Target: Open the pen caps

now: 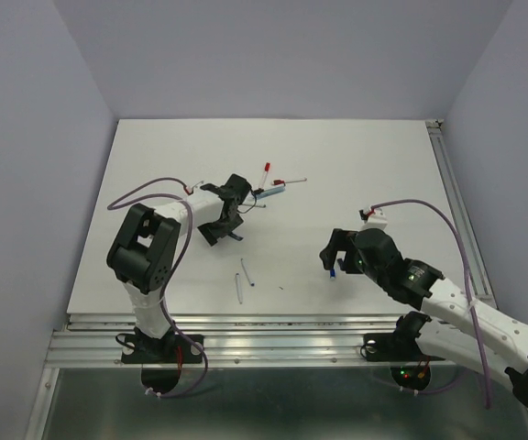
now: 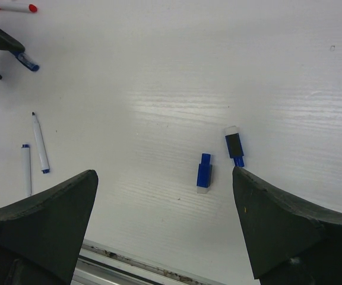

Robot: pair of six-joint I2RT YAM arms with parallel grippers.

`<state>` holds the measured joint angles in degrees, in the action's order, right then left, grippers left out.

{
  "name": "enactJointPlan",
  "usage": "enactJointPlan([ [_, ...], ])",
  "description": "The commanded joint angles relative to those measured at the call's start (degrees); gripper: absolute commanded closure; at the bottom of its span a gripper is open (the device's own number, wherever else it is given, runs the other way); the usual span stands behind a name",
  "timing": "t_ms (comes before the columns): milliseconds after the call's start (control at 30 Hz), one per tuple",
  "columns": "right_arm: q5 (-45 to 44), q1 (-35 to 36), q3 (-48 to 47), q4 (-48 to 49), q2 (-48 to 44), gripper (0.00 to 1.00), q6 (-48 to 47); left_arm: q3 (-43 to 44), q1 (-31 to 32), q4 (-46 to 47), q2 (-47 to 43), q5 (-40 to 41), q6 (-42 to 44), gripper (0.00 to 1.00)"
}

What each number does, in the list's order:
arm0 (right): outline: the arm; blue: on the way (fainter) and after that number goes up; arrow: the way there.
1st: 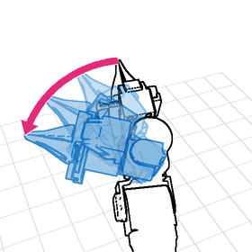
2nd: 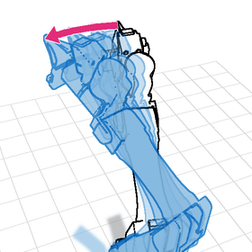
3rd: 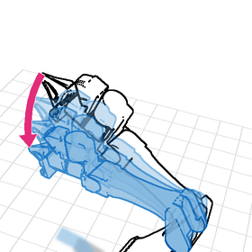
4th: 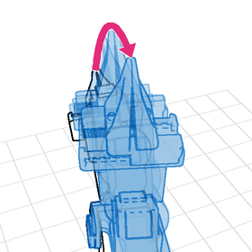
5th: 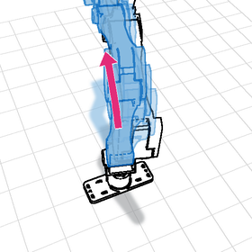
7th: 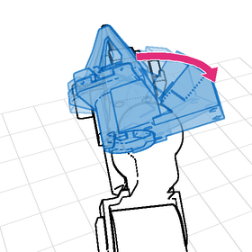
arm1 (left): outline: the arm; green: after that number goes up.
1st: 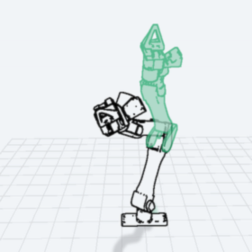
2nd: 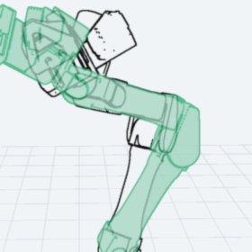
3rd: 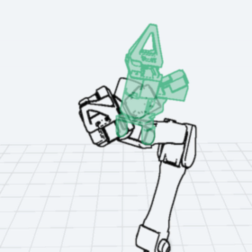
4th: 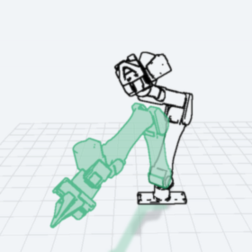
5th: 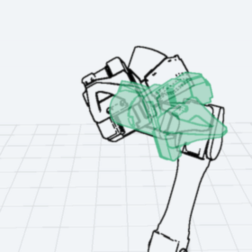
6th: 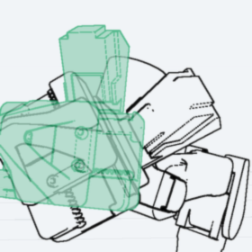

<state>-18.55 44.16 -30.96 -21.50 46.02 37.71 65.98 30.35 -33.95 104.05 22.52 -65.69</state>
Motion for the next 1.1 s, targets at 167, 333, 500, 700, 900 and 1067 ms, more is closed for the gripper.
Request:
enactJointPlan([
  [167,-1.8,0.0,0.4,-0.1,0.4,0.00,0.4,-3.6,-4.8,3.2,-0.6,-2.0,5.4,0.29],
  [333,-2.0,0.0,0.2,-0.8,0.2,0.00,0.7,-2.7,-5.6,1.5,0.7,-0.5,5.8,0.32],
  [500,-2.3,0.0,0.3,-1.4,-0.6,0.00,0.7,-4.5,-8.9,2.7,0.5,-1.3,7.5,0.41],
  [700,-3.2,0.0,0.0,-2.9,-2.2,0.00,0.6,-5.3,-9.9,4.0,0.5,-1.1,7.8,0.59],
  [900,-3.3,0.0,0.3,-3.7,-3.7,0.00,1.1,-5.6,-11.0,4.3,0.9,-2.3,7.9,0.78],
  [1067,-3.1,0.0,0.1,-4.3,-4.0,0.00,1.5,-6.6,-11.6,4.5,-1.4,-3.0,7.9,0.97],
])
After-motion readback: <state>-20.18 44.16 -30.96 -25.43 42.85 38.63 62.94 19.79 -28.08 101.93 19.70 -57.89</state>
